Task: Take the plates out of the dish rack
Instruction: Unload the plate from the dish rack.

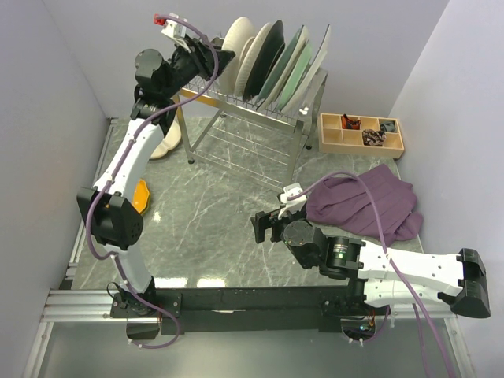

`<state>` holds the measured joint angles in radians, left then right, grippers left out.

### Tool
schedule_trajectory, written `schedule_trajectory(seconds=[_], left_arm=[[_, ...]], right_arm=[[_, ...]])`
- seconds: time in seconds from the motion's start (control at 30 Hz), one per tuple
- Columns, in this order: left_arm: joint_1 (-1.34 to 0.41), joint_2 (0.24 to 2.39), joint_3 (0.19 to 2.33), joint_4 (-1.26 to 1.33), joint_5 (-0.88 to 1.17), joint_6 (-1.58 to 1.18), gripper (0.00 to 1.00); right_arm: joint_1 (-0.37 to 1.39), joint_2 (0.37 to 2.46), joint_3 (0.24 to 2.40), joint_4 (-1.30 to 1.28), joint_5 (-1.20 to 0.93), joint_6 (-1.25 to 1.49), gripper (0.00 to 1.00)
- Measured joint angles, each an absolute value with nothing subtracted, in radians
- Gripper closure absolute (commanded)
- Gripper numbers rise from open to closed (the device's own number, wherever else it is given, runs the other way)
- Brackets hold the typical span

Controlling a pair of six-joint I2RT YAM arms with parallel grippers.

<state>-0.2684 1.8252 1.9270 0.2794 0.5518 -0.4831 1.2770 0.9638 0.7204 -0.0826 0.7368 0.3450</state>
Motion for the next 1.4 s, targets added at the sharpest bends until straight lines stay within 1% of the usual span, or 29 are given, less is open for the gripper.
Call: schedule_trajectory(seconds=[0.13, 0.27, 0.3, 0.37, 0.4, 0.47, 0.5, 0.67, 1.1, 1.4], left_arm=[[-0.268, 1.846, 1.942, 0.270, 0.551, -0.483, 0.56], [-0.271, 1.878, 1.963, 0.252, 0.555, -0.484, 0.62], [-0.273, 1.885, 1.974, 0.249, 0.559, -0.484, 0.68], [-0.276, 1.890, 1.990, 0.241, 0.563, -0.483, 0.76], [-0.278, 1.891, 1.991, 0.241, 0.564, -0.482, 0.84], [-0.281, 1.891, 1.992, 0.242, 0.569, -0.485, 0.91], [-0.282, 1.891, 1.992, 0.242, 0.583, -0.499, 0.99], [-0.300, 1.893, 1.992, 0.262, 0.651, -0.519, 0.99], [-0.290, 1.893, 1.993, 0.283, 0.653, -0.586, 0.99], [-0.280, 1.912, 2.058, 0.224, 0.645, -0.669, 0.99]], right_arm=[[1.278, 0.964, 0.720, -0.083, 0.737, 0.345, 0.03], [1.280, 0.964, 0.720, -0.083, 0.737, 0.345, 0.03], [1.281, 0.964, 0.720, -0.083, 0.737, 0.345, 0.03], [1.282, 0.964, 0.720, -0.083, 0.737, 0.345, 0.03], [1.283, 0.964, 0.720, -0.083, 0.737, 0.344, 0.03], [1.283, 0.964, 0.720, -0.083, 0.737, 0.343, 0.03], [1.283, 0.964, 0.720, -0.083, 0.737, 0.343, 0.03], [1.283, 0.968, 0.721, -0.084, 0.737, 0.342, 0.03], [1.292, 0.971, 0.734, -0.089, 0.741, 0.342, 0.03], [1.294, 0.971, 0.735, -0.090, 0.744, 0.342, 0.03]])
